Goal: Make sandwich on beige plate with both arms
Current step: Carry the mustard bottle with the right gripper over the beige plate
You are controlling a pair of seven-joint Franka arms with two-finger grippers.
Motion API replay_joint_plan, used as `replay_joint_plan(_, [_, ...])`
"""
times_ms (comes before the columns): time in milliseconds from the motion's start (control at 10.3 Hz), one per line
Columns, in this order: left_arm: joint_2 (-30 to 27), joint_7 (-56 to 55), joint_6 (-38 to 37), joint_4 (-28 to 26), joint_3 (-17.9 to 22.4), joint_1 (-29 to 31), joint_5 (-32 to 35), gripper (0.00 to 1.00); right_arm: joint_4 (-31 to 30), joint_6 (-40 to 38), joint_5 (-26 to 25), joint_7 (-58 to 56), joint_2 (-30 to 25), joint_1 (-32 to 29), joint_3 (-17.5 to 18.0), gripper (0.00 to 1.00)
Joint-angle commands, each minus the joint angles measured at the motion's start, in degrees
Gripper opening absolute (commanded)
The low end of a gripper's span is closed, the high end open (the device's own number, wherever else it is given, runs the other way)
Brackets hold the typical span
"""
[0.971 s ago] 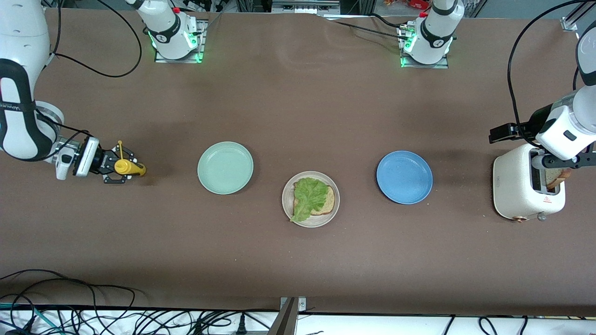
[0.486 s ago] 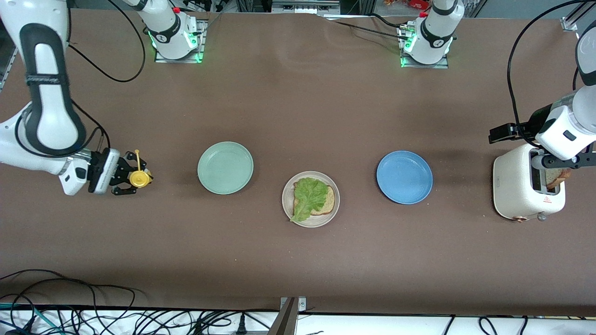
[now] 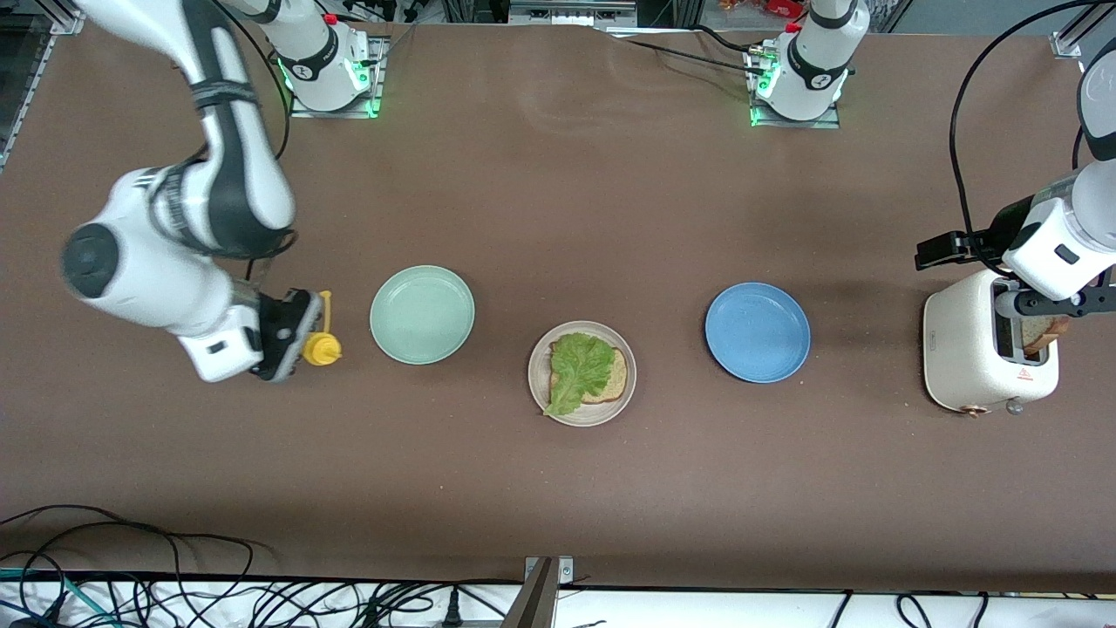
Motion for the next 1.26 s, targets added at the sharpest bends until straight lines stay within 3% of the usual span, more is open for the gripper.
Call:
replay_joint_plan(0, [-0.24, 1.03, 0.12, 0.34, -0.23, 0.24, 1.11, 1.0, 3.93, -0.74, -8.89, 8.85, 3.83, 5.64, -0.79, 0.0])
replay_joint_plan(291, [-0.24, 1.03, 0.03, 0.34, -0.23, 0.24, 1.11, 1.0, 13.12, -7.65, -23.65, 20.0, 11.72, 14.6, -0.79, 0.0])
replay_joint_plan(486, [-0.24, 1.2, 0.03, 0.34, -0.05, 0.59, 1.2, 1.0, 20.08, -13.37, -30.35, 27.21, 18.58, 20.14, -0.96, 0.0])
replay_joint_plan(583, [-0.24, 1.29, 0.03, 0.34, -0.05, 0.94, 1.55, 1.0, 20.72, -13.92, -33.51, 31.6, 20.26, 22.34, -1.05, 0.0])
replay_joint_plan(777, [0.11, 1.82, 0.29, 0.34, -0.05, 3.04, 1.99, 1.0, 20.99, -13.92, -36.7, 37.6, 22.99, 25.34, -1.05, 0.0])
replay_joint_plan(1165, [2.3, 13.67, 4.33, 0.17, 0.12, 9.72, 2.08, 1.0, 21.86, -14.36, -40.75, 45.26, 28.53, 29.13, -1.14, 0.0])
